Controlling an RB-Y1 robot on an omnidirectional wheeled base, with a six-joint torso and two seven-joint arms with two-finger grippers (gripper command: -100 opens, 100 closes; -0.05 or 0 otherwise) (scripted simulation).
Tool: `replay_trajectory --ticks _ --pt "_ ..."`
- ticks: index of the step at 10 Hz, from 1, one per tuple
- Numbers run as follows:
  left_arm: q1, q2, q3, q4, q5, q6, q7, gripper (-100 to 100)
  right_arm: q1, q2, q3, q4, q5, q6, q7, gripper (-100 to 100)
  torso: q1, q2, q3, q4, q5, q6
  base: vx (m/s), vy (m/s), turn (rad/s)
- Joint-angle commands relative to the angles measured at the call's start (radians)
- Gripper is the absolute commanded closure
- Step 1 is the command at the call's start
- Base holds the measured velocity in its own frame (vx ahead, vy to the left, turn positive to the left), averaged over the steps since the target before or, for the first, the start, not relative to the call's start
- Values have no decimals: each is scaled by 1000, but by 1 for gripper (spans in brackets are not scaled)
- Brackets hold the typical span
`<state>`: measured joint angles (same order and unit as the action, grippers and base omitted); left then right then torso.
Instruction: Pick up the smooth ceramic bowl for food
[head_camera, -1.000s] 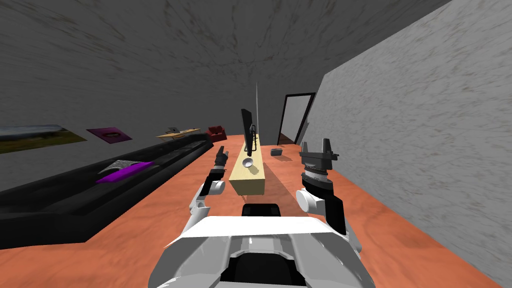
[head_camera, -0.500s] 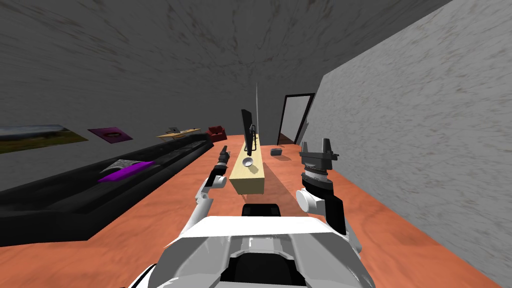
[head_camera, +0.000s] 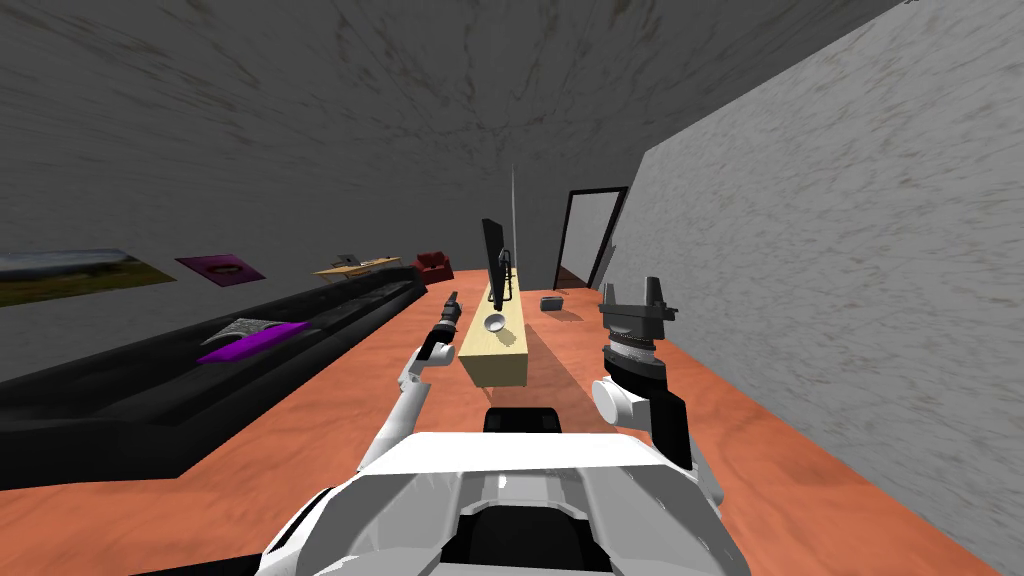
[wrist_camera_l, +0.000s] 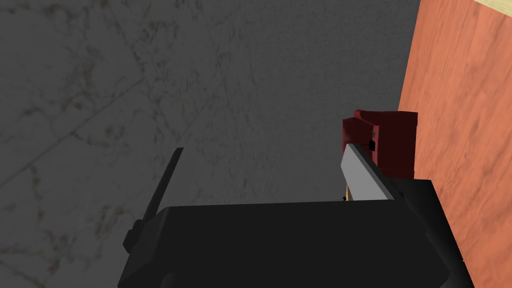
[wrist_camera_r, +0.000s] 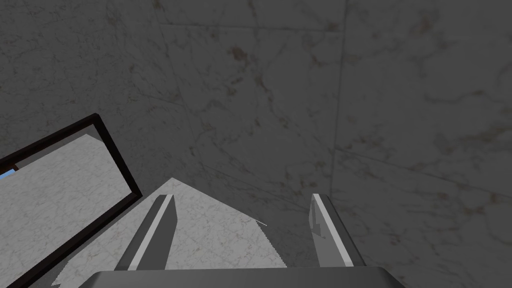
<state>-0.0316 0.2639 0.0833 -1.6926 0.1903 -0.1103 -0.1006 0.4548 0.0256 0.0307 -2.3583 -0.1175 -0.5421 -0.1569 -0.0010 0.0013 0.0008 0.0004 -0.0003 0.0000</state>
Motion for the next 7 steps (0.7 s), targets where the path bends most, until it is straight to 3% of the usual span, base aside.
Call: replay_trajectory --ticks 1,4,6,7 --pt "-23 0 2 50 1 18 1 -100 0 0 0 0 0 0 0 0 0 0 0 0 0 0 -24 -15 -6" --pt "-104 14 12 140 14 97 14 -100 0 0 0 0 0 0 0 0 0 0 0 0 0 0 -23 -22 -10" --pt "-104 14 12 168 14 97 14 -100 0 0 0 0 0 0 0 0 0 -1 0 0 0 0 -10 -13 -4" --pt "-144 21 17 204 21 139 23 -100 0 0 0 0 0 0 0 0 0 -1 -1 0 0 0 -11 -20 -16"
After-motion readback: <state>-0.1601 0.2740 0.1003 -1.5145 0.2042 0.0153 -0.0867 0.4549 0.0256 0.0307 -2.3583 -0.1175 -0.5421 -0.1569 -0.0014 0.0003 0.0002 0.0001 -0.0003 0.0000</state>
